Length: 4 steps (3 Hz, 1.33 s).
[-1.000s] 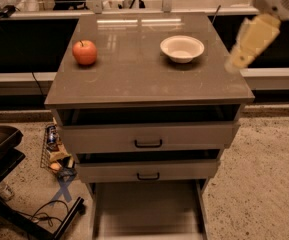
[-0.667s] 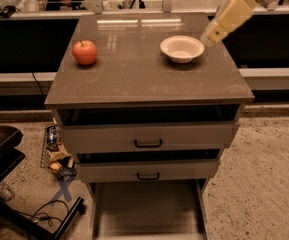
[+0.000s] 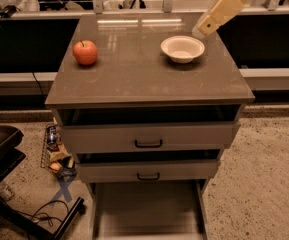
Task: Place apple into bottom drawer
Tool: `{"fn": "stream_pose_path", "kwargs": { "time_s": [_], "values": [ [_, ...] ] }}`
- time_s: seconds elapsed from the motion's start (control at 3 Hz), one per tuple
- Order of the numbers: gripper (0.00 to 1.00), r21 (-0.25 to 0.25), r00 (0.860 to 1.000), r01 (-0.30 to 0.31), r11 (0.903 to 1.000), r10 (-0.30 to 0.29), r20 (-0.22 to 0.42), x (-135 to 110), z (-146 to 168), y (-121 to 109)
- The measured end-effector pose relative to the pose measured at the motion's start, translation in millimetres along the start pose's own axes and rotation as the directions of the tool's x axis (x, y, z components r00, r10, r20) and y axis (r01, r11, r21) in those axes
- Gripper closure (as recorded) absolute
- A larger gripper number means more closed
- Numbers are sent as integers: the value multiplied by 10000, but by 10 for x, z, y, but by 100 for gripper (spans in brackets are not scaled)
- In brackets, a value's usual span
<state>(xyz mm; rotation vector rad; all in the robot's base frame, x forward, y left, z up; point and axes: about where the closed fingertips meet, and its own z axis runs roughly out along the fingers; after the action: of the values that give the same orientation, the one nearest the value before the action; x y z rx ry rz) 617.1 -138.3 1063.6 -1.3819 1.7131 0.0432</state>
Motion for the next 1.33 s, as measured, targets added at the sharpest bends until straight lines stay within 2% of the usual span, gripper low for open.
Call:
{"fn": "stream_pose_path", "kwargs": {
  "time_s": [0.33,0.67,1.0,1.33],
  "values": [
    [0,-214,9982,-198,9996,210,562,-176,372,26],
    [0,-849,9871,-579,9947,698,1443,-402,981,166],
    [0,-1307,9599,-802,9882,1119,2572,-574,1578,304],
    [0,-1497,9227,-887,9847,1379,3600,-733,2197,386]
  ]
}}
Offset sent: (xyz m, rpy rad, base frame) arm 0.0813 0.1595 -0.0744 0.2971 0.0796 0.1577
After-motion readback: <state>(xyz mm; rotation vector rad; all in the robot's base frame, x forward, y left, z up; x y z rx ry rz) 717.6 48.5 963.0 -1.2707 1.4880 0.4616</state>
